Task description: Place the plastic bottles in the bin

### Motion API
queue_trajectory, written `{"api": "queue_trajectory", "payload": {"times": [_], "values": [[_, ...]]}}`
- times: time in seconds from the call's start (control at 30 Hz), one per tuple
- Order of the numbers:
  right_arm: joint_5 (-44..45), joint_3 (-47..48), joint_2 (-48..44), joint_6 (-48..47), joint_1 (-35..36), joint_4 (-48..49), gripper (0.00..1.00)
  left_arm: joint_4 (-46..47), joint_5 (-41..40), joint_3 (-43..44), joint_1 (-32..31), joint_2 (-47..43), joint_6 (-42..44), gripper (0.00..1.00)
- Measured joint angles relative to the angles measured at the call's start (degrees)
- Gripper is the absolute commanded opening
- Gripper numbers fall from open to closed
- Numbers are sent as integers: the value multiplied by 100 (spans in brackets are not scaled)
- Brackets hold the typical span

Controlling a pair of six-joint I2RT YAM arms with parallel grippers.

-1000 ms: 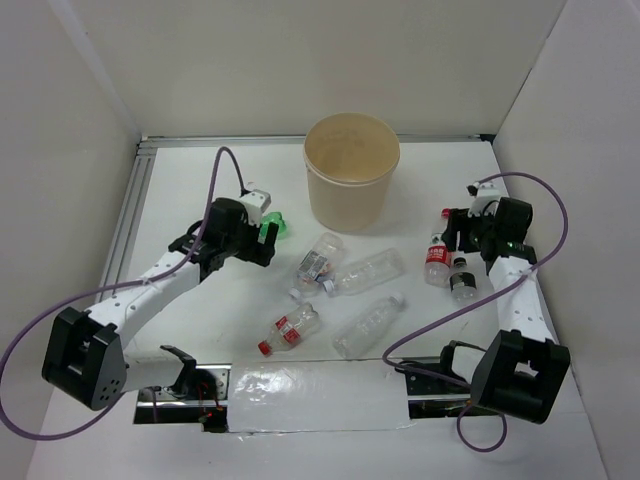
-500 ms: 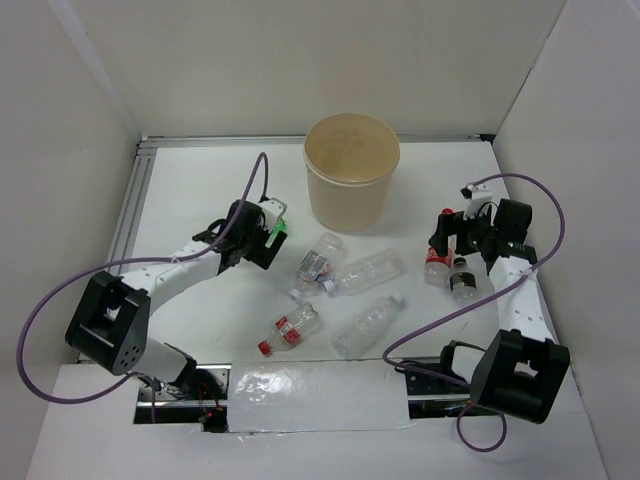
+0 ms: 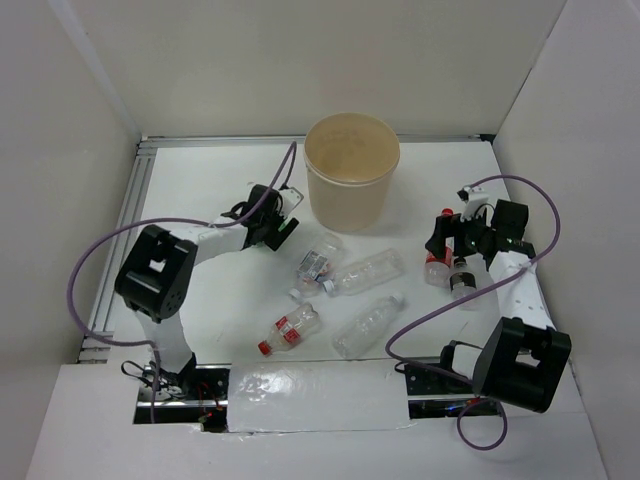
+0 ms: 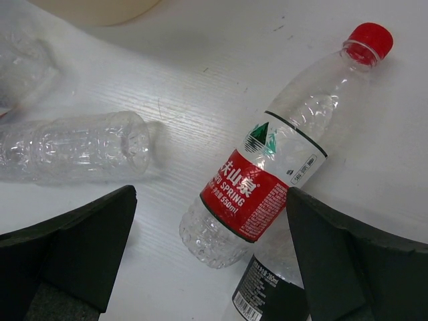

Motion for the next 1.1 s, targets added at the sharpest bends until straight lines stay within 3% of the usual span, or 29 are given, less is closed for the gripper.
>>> {"api": "queue_trajectory", "payload": {"times": [0.13, 0.17, 0.23, 0.3, 0.33, 0.37, 0.43, 0.5, 0.53, 0.6, 0.73, 0.87, 1.1], "values": [[-13, 42, 7, -2, 0, -57, 98, -42, 50, 313, 114, 380, -15, 80], [-13, 55, 7, -4, 0, -63, 95, -70, 66, 409, 140, 431, -15, 62], [-17, 85, 7, -44, -11, -79, 76, -168, 87, 522, 170, 472, -125, 38], [-24, 94, 7, -55, -26, -98, 55, -280, 94, 575, 195, 424, -197, 20], [-28, 94, 7, -70, -33, -109, 36, -332, 114, 568, 195, 352, -295, 19], [-24, 94, 9, -120, -35, -122, 30, -415, 149, 551, 195, 229, -374, 17], [-20, 96, 11, -103, -37, -157, 30, -651, 256, 485, 195, -192, -555, 11], [39, 96, 26, -116, -37, -153, 72, -817, 424, 476, 195, -815, -691, 11], [42, 96, 44, -118, -37, -153, 72, -831, 505, 479, 195, -1126, -752, 11], [149, 105, 105, -61, -37, -142, 83, -922, 710, 621, 195, -1788, -916, 9], [485, 256, 400, 195, -37, -101, 89, -664, 1300, 1294, 195, -2658, -1283, 4], [719, 420, 798, 527, -37, 31, 89, 306, 1954, 1773, 133, -2804, -1893, 4], [1045, 444, 1172, 940, -37, 129, 89, 1932, 2371, 2903, -275, -981, -2870, 11]]}}
